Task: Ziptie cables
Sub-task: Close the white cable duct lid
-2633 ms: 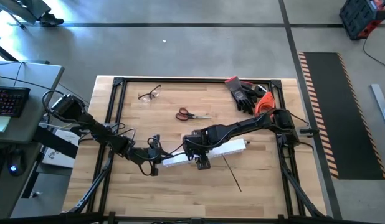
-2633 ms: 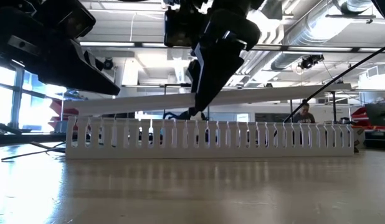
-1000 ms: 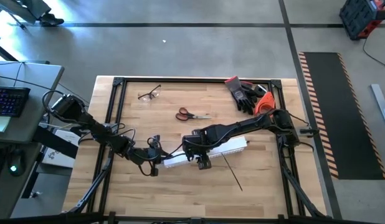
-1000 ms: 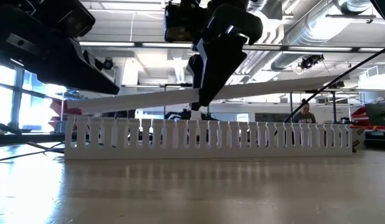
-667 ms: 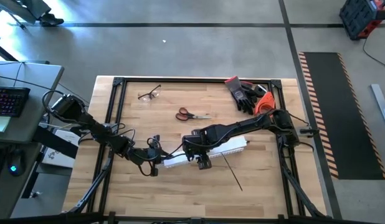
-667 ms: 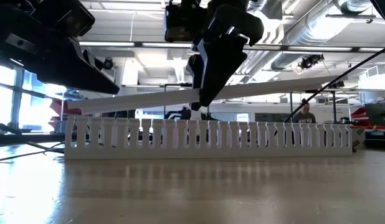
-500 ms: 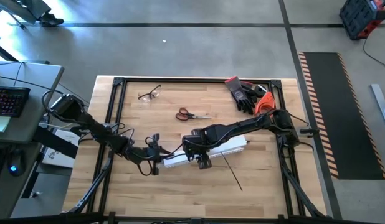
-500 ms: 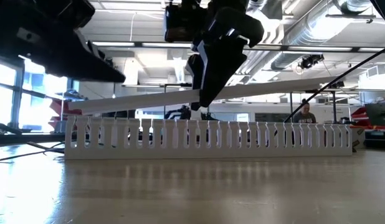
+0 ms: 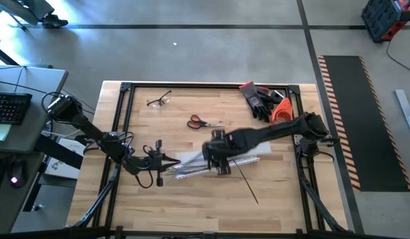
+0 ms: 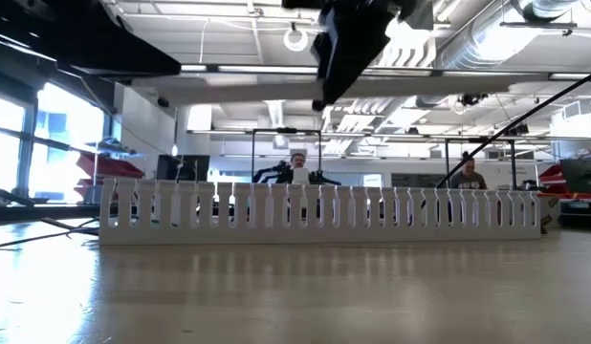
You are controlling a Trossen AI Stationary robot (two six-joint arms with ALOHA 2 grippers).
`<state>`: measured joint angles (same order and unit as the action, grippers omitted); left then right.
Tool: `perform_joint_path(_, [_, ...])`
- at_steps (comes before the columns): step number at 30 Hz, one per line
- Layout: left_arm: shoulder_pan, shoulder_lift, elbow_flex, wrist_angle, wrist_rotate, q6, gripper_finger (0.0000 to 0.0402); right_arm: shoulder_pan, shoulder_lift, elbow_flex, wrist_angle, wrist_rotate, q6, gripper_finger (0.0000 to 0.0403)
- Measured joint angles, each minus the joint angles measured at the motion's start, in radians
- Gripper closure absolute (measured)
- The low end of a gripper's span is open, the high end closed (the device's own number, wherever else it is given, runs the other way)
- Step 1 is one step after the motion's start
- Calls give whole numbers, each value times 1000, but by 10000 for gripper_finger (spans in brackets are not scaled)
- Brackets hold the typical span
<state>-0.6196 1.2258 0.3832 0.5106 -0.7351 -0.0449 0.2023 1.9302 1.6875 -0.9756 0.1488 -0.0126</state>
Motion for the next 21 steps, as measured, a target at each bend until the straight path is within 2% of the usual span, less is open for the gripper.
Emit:
perform_joint_path(4, [-51, -11, 0, -42, -36, -31, 402, 103, -1, 0, 19, -52, 74, 186])
perform_joint_path(11, [-91, 17, 0, -68, -38, -108, 402, 282, 69, -15, 177, -45, 227, 186])
perform_joint_path(14, [-90, 37, 0, -52, -38, -126, 402, 313, 107, -86, 259, -47, 271, 186])
perform_joint_path(21, [-91, 79, 0, -36, -37, -164, 402, 286, 121, -334, 528, -43, 353, 179])
